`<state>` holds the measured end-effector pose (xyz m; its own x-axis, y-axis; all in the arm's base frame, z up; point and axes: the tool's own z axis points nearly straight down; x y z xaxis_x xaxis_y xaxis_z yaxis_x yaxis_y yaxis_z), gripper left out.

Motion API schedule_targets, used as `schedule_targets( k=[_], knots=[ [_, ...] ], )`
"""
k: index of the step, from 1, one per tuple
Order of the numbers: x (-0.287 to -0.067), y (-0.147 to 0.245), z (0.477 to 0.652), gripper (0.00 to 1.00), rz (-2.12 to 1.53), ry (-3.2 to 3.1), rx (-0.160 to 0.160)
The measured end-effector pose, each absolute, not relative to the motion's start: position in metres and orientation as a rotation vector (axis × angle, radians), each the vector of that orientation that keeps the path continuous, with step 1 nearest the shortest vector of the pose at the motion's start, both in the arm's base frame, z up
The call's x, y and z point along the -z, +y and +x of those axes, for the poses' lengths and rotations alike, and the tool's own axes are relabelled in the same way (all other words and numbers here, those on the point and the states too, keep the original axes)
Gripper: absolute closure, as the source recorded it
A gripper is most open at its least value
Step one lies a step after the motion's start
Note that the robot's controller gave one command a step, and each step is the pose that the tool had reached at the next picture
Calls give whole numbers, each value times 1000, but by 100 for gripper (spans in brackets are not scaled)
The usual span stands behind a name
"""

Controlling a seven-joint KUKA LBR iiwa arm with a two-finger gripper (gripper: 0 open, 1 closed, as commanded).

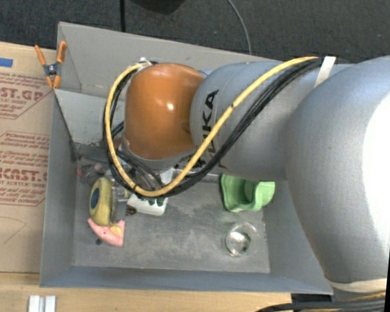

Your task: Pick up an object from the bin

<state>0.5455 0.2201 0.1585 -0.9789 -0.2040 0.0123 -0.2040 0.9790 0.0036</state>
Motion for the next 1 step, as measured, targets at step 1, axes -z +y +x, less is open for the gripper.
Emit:
schedule_targets(
  k=[1],
  knots=[
    [-155,213,559,100,353,-3142,17]
  ],
)
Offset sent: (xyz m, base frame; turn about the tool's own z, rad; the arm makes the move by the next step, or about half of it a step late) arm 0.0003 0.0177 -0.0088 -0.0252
